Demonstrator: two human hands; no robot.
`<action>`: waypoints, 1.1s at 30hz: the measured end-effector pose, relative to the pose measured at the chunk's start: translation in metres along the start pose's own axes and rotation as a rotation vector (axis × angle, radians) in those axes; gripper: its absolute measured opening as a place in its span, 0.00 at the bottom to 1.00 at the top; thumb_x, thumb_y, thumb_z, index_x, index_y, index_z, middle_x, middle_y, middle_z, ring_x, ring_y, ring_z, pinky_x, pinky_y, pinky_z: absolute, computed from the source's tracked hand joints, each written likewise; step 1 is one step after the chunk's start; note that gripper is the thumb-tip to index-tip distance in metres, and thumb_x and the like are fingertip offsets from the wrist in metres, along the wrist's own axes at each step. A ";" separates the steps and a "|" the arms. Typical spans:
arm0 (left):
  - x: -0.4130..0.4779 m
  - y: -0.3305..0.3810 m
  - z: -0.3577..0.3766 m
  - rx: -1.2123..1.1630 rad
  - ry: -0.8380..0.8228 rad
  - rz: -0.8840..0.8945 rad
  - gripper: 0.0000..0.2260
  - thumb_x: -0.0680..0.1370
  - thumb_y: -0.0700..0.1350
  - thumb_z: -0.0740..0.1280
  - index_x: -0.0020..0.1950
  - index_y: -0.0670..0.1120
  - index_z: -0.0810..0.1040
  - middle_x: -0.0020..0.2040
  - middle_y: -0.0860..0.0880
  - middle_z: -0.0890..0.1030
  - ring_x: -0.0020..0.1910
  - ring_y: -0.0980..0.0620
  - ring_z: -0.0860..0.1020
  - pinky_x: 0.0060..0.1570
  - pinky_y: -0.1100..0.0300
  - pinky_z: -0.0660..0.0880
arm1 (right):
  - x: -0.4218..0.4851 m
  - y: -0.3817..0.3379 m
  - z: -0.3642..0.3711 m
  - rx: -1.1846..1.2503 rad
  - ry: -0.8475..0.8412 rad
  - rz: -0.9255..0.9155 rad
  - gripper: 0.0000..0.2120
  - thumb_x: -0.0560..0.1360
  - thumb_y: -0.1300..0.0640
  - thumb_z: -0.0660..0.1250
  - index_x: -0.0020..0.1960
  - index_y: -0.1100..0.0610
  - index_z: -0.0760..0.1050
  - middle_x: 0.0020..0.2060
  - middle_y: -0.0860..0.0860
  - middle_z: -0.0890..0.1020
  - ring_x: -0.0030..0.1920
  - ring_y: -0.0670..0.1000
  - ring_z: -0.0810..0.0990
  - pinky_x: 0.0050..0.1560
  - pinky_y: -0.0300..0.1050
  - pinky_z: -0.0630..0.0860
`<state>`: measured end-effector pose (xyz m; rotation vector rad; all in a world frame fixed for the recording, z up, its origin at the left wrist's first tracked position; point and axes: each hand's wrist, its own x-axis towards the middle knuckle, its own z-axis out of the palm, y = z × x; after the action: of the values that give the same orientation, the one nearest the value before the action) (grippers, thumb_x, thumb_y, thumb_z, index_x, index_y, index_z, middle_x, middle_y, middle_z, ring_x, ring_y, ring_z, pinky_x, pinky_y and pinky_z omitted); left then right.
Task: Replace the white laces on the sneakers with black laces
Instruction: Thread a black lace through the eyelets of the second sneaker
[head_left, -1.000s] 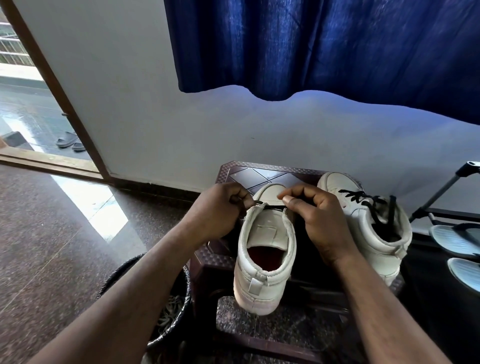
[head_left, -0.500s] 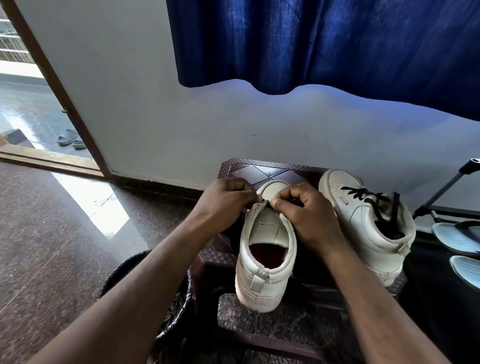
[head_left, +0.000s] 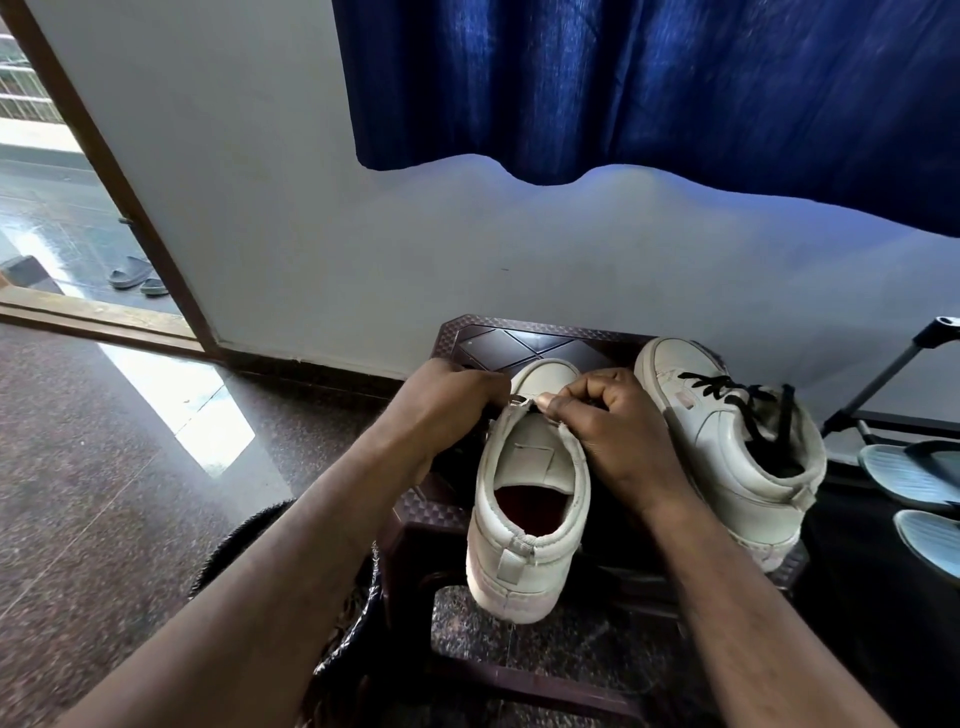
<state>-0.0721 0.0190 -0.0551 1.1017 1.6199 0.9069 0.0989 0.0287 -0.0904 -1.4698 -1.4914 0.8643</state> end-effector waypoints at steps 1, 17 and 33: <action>0.001 -0.002 0.000 0.046 0.010 0.015 0.12 0.72 0.43 0.71 0.28 0.44 0.78 0.26 0.52 0.74 0.24 0.53 0.72 0.27 0.65 0.68 | 0.000 0.000 0.001 0.007 0.006 0.002 0.09 0.72 0.53 0.79 0.37 0.56 0.83 0.48 0.50 0.81 0.45 0.44 0.80 0.42 0.26 0.69; 0.014 -0.017 -0.006 0.078 -0.134 0.076 0.21 0.76 0.51 0.78 0.51 0.32 0.82 0.42 0.40 0.83 0.41 0.49 0.77 0.46 0.53 0.74 | 0.002 0.008 -0.004 0.317 -0.039 0.071 0.06 0.76 0.63 0.72 0.42 0.54 0.82 0.33 0.44 0.81 0.35 0.44 0.76 0.44 0.43 0.73; 0.020 -0.024 -0.003 0.325 0.020 0.356 0.05 0.77 0.42 0.74 0.48 0.52 0.84 0.40 0.52 0.84 0.40 0.57 0.79 0.48 0.59 0.75 | 0.002 0.008 -0.003 0.337 -0.020 0.059 0.08 0.76 0.65 0.73 0.42 0.54 0.82 0.36 0.46 0.83 0.37 0.45 0.78 0.46 0.45 0.75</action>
<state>-0.0844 0.0299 -0.0822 1.6493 1.6543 0.8989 0.1049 0.0312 -0.0968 -1.2616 -1.2491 1.1090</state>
